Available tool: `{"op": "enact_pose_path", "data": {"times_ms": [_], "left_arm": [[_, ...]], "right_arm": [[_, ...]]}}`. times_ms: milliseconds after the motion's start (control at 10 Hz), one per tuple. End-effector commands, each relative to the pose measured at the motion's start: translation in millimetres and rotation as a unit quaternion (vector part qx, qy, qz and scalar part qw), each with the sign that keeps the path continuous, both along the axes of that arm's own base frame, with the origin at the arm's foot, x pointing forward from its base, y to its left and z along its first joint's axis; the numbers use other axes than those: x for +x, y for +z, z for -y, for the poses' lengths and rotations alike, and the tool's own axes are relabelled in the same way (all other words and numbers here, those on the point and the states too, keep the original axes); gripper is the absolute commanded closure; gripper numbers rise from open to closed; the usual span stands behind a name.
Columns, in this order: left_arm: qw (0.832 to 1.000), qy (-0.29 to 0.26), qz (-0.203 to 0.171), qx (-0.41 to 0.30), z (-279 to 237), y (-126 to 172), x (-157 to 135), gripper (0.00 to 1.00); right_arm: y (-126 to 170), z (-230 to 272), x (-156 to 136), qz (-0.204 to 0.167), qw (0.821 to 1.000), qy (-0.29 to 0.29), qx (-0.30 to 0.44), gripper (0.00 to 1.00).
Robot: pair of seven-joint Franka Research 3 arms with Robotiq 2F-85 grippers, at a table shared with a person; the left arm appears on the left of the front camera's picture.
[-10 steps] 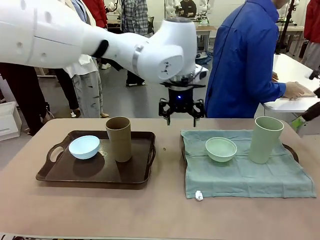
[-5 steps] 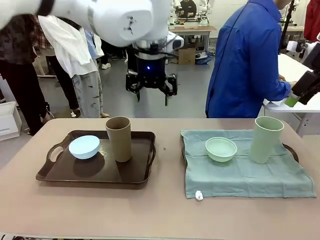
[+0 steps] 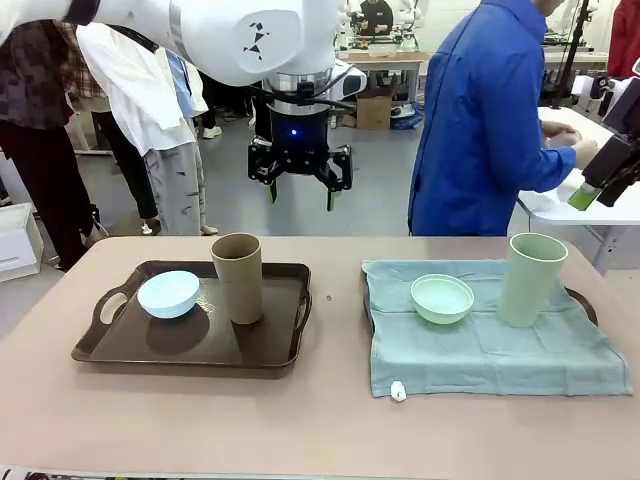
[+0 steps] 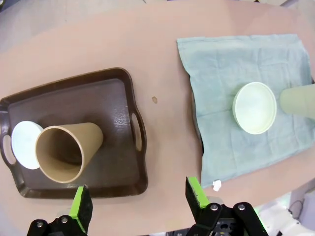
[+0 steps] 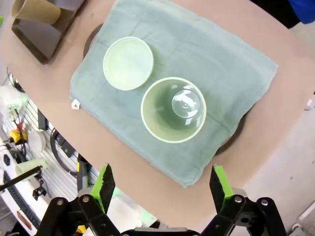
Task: Set up a tray with a mat and arrange the tableware.
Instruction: Place the Picnic Bowl and Reusable plastic cup back onto the Handle tray in front of the human's position, then pick up the Picnic Bowl and Reusable plastic cup from the Handle tray in front of the human's position and hold them in the air.
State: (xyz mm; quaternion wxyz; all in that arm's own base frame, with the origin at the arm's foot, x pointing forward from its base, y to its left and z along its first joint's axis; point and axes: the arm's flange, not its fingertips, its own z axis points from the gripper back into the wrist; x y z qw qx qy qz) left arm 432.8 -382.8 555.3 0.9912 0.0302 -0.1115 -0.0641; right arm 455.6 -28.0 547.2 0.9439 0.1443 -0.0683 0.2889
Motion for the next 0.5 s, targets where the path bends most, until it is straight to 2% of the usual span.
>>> {"op": "enact_pose_path", "data": {"times_ms": [0,400], "left_arm": [[1.0,0.003,0.005,-0.005,-1.1,1.9,0.9,0.0],[1.0,0.003,0.005,-0.005,-1.1,1.9,0.9,0.0]], "right_arm": [[-2.7,-1.4,1.7,0.005,1.0,0.005,-0.005,0.0],[-2.7,-1.4,1.7,0.005,1.0,0.005,-0.005,0.0]]}}
